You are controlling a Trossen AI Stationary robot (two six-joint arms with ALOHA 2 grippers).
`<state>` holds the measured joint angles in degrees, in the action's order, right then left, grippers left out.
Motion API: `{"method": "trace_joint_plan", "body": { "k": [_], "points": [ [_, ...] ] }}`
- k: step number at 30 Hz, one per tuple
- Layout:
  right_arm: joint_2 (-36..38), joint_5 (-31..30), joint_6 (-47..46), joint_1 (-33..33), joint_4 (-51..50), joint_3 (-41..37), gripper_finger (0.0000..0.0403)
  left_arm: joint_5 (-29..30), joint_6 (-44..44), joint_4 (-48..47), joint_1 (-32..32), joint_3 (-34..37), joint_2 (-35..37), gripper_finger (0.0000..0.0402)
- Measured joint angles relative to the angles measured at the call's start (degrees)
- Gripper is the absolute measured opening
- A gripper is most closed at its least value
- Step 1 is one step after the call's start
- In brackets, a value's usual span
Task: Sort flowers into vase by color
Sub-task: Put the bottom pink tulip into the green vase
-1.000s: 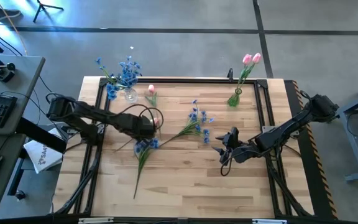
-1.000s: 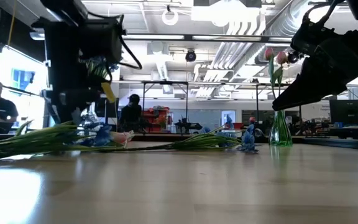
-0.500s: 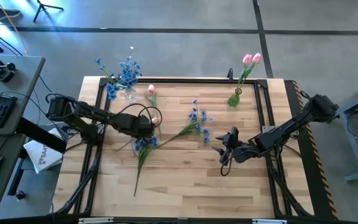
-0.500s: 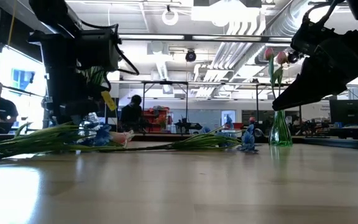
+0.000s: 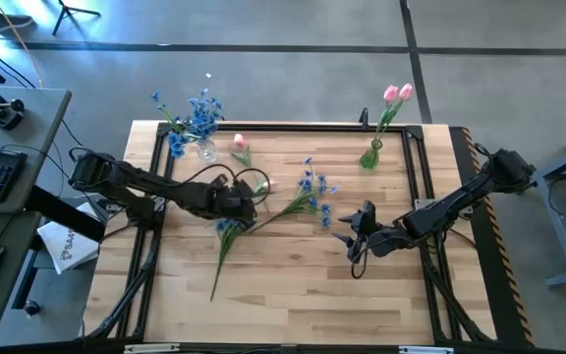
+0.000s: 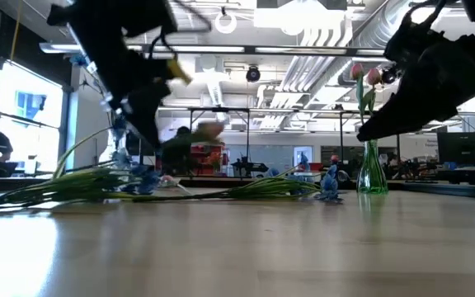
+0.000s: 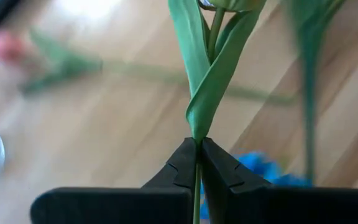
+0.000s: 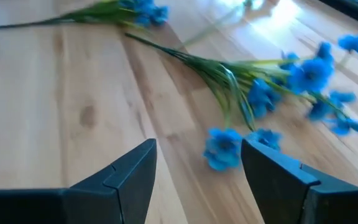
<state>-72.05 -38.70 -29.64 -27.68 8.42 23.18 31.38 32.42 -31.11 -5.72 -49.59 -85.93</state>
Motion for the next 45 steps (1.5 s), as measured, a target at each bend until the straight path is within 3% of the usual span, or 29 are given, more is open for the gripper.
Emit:
{"method": "trace_joint_plan", "body": {
  "k": [7,11,14,19,25,32,38,45],
  "points": [
    [0.0,0.6,14.9,0.0,9.9,0.0,0.0232,6.8,-13.0,8.7,-3.5,-5.9,-0.1,0.0001],
    [0.0,1.1,25.2,0.4,18.9,-2.8,0.0232,7.7,-24.0,20.3,-4.8,-6.7,-0.1,0.0001],
    [0.0,3.1,27.5,1.9,28.5,-5.9,0.0232,7.6,-31.1,28.8,-5.6,-6.7,-0.1,0.0001],
    [0.0,6.9,31.0,4.8,43.4,-9.1,0.0232,2.9,-36.5,38.8,-5.8,-6.7,-0.1,0.0001],
    [0.0,12.9,37.2,6.4,55.1,-6.7,0.0232,-4.2,-39.7,45.7,-5.8,-6.7,-0.1,0.0001],
    [0.0,16.6,43.2,6.4,50.4,1.9,0.0232,-5.9,-42.7,51.1,-6.5,-6.8,-1.4,0.0001],
    [0.0,9.2,41.7,6.5,38.6,8.6,0.0232,-6.0,-46.0,55.1,-6.8,-6.8,-4.2,0.0000],
    [-0.4,10.5,41.6,6.5,34.5,10.9,0.0218,-6.0,-46.5,57.7,-6.8,-6.8,-5.5,0.0000]
  ]
}}
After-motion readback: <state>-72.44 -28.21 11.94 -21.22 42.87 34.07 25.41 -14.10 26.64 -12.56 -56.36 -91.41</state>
